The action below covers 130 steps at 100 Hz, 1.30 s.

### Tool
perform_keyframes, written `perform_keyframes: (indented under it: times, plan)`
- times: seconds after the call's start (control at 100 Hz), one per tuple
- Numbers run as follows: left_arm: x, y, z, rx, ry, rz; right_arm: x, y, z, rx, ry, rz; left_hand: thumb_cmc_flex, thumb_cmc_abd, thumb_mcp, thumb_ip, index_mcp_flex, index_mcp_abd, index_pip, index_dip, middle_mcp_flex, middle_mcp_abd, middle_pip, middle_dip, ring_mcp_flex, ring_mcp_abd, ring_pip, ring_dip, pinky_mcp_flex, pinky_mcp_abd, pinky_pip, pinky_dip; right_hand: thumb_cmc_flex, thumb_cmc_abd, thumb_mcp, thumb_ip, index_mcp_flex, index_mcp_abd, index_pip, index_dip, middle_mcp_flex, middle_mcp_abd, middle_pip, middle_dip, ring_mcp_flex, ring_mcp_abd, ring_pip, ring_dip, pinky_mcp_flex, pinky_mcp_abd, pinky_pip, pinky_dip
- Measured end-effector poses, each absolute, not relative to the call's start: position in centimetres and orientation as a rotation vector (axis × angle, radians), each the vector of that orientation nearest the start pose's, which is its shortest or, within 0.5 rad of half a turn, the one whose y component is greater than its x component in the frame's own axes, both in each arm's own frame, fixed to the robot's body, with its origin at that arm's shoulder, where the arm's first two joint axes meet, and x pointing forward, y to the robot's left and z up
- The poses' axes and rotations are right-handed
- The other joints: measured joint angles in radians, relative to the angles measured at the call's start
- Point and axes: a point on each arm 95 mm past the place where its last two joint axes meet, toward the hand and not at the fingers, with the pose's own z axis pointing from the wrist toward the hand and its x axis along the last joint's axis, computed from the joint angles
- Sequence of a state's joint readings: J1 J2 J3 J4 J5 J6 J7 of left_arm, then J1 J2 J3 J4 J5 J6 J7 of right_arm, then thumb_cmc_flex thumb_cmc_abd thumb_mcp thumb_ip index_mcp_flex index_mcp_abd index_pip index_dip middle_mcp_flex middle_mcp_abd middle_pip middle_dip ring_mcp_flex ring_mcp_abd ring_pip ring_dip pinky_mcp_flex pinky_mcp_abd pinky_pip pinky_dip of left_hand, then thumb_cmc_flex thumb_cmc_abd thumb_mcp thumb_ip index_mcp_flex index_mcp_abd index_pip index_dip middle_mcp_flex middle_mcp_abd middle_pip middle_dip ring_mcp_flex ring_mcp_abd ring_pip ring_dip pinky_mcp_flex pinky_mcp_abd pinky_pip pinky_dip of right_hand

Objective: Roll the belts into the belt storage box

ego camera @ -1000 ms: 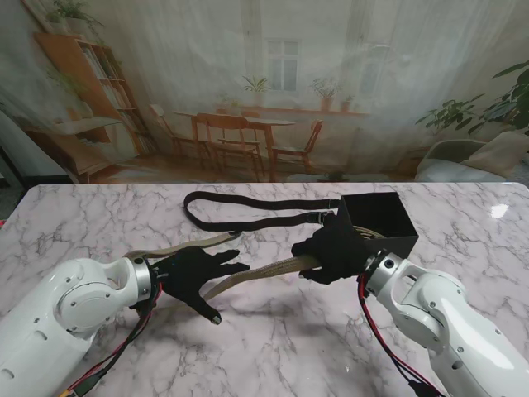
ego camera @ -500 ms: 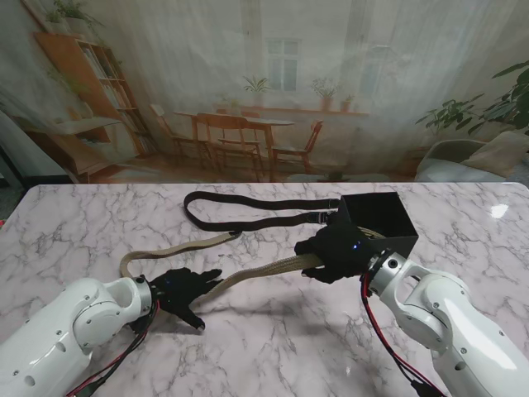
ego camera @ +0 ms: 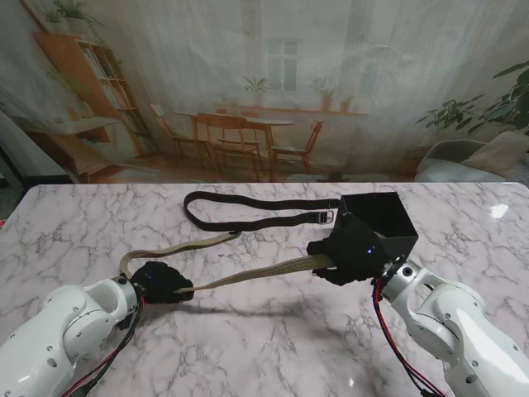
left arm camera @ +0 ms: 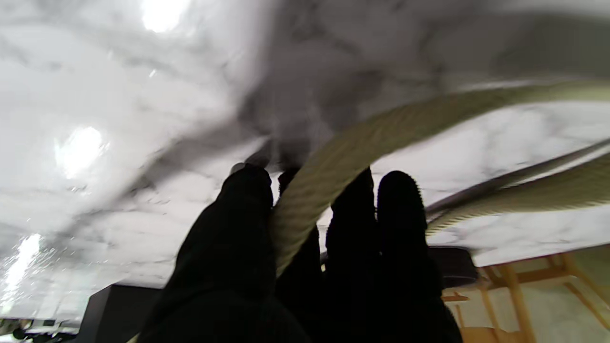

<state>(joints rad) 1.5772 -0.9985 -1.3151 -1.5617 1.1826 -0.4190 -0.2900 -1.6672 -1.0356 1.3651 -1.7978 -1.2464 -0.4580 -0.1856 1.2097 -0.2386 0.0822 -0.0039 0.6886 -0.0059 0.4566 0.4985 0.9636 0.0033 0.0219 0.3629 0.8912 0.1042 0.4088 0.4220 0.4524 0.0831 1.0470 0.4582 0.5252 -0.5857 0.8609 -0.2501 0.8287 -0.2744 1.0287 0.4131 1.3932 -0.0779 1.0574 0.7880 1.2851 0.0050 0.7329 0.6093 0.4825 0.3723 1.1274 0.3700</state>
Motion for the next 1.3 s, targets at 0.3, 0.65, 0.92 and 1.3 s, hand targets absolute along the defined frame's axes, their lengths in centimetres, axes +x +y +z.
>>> perform_keyframes:
  times: [0.3,0.65,0.92,1.3]
  plan:
    - [37.3,9.4,-32.0,-0.853,2.028,-1.125,34.7,-1.8,-26.7,0.587,1.572,1.675,0.0,0.002,-0.016,-0.001,0.018,0.0,0.099,0.005,0.053,0.026,0.129,0.117,0.011,-0.002,0.022,0.048,0.0,0.005,0.013,0.0,0.0,0.0,0.0,0.0,0.0,0.0,0.0,0.0,0.0,0.0,0.0,0.0,0.0,0.0,0.0,0.006,0.0,0.0,0.0,0.0]
    - [36.9,11.6,-26.6,-0.671,1.896,-1.147,34.0,-4.3,-27.3,0.628,1.467,1.624,0.0,0.001,-0.031,-0.011,0.017,-0.029,0.132,0.026,0.053,0.026,0.164,0.169,0.011,0.0,0.053,0.107,-0.011,0.006,0.026,0.014,0.0,0.01,0.0,0.0,0.0,-0.001,0.0,0.0,0.0,0.0,0.0,0.0,0.0,0.0,0.0,0.007,0.001,0.0,0.0,0.001]
    - [35.9,13.3,-26.3,-0.656,1.831,-1.107,34.1,-6.1,-29.3,0.704,1.447,1.548,-0.002,0.001,-0.043,-0.011,0.014,-0.04,0.133,0.035,0.053,0.023,0.165,0.184,0.011,-0.006,0.063,0.138,-0.015,0.017,0.04,0.037,0.0,0.01,0.001,0.0,0.007,-0.001,0.0,0.0,-0.003,-0.009,-0.027,-0.003,0.0,0.0,-0.001,0.007,0.001,0.0,0.004,0.001]
    - [34.6,15.6,-29.2,-0.744,1.812,-1.024,34.2,-6.7,-32.0,0.786,1.441,1.461,-0.002,0.0,-0.043,-0.018,0.014,-0.042,0.134,0.036,0.053,0.017,0.166,0.196,0.011,-0.003,0.065,0.144,-0.035,0.03,0.04,0.05,0.011,0.01,0.0,0.0,0.0,-0.005,0.0,0.0,-0.004,-0.006,-0.056,-0.03,-0.015,0.0,-0.07,0.003,-0.015,0.0,0.004,0.001]
